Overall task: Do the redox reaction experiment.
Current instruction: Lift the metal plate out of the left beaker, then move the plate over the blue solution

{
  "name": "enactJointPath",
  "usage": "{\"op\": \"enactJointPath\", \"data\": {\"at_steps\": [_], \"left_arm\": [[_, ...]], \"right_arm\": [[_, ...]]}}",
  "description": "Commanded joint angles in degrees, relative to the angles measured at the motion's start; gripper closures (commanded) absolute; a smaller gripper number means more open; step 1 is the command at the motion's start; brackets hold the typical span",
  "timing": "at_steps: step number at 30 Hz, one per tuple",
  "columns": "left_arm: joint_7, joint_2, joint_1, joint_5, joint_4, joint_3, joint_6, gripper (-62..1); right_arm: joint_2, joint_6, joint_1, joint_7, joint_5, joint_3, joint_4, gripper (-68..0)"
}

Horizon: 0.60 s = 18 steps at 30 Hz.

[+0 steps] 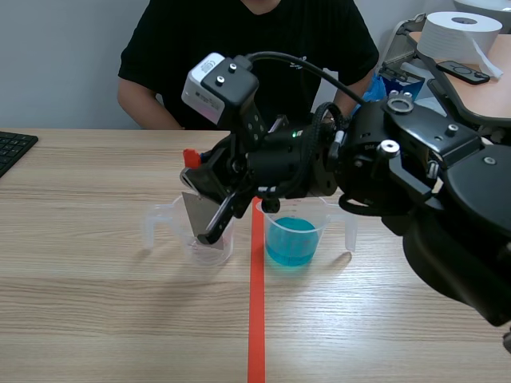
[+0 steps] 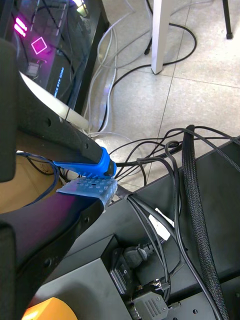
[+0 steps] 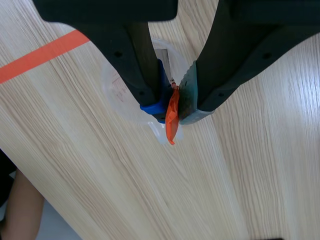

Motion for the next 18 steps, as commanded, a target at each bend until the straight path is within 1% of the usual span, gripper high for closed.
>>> {"op": "enactJointPath", "data": {"at_steps": [1,3,6,10,14,16,18], "left_arm": [[-0.33,0.00,0.59,-0.13,0.55,-0.09,-0.26,-3.1],[-0.33,0.00,0.59,-0.13,0.55,-0.09,-0.26,-3.1],[-0.33,-0.02,0.59,-0.13,0.55,-0.09,-0.26,-3.1],[-0.33,-0.02,0.59,-0.13,0.55,-0.09,-0.26,-3.1],[-0.33,-0.02,0.59,-0.13,0.55,-0.09,-0.26,-3.1],[-0.33,-0.02,0.59,-0.13,0.55,-0.09,-0.26,-3.1],[-0.33,-0.02,0.59,-0.13,0.55,-0.09,-0.26,-3.1]], "right_arm": [[-0.09,0.33,2.34,0.11,2.19,0.76,1.07,-0.9],[-0.09,0.33,3.28,-0.48,4.17,0.76,1.07,-0.9],[-0.07,-0.83,4.74,-2.32,7.17,0.76,1.18,-0.9],[-0.02,-0.96,6.86,-5.60,10.19,0.83,1.62,-0.9],[-0.04,-1.38,8.02,-10.19,14.21,2.14,3.52,-0.9],[-0.04,-2.21,8.04,-12.85,15.74,3.48,5.42,-0.9],[-0.04,-2.43,8.04,-15.52,17.14,5.03,7.54,-0.9]]}}
